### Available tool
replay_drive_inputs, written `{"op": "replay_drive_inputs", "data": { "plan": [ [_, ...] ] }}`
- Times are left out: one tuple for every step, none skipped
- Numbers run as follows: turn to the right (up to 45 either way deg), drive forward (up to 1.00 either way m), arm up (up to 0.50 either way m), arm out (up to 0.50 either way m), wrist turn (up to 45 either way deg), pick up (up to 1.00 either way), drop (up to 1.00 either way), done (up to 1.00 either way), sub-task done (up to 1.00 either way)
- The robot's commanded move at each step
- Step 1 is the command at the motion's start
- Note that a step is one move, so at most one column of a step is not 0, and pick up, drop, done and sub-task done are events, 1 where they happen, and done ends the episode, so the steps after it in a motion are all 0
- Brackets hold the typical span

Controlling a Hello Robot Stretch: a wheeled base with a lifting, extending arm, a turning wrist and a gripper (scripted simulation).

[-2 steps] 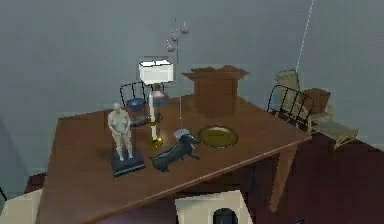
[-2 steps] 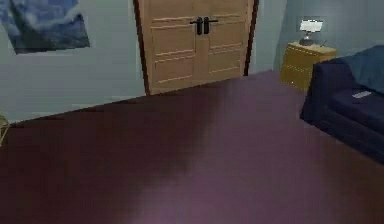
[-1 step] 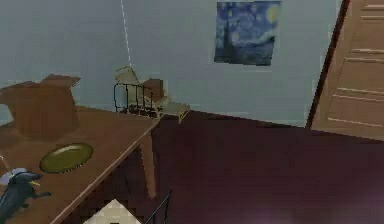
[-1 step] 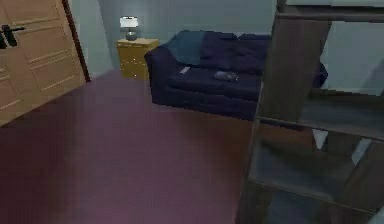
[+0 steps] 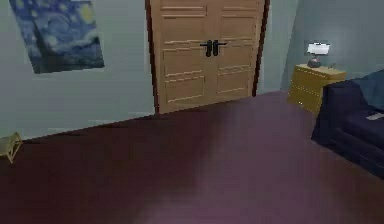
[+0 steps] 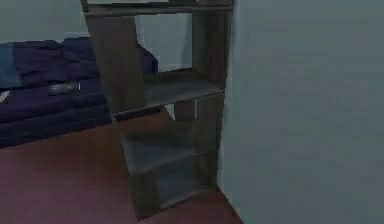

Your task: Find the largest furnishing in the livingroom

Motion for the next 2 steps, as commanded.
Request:
{"op": "replay_drive_inputs", "data": {
  "plan": [
    [42.0,0.00,0.00,0.00,0.0,0.00,0.00,0.00,0.00],
    [0.0,0.50,0.00,0.00,0.0,0.00,0.00,0.00,0.00]
  ]
}}
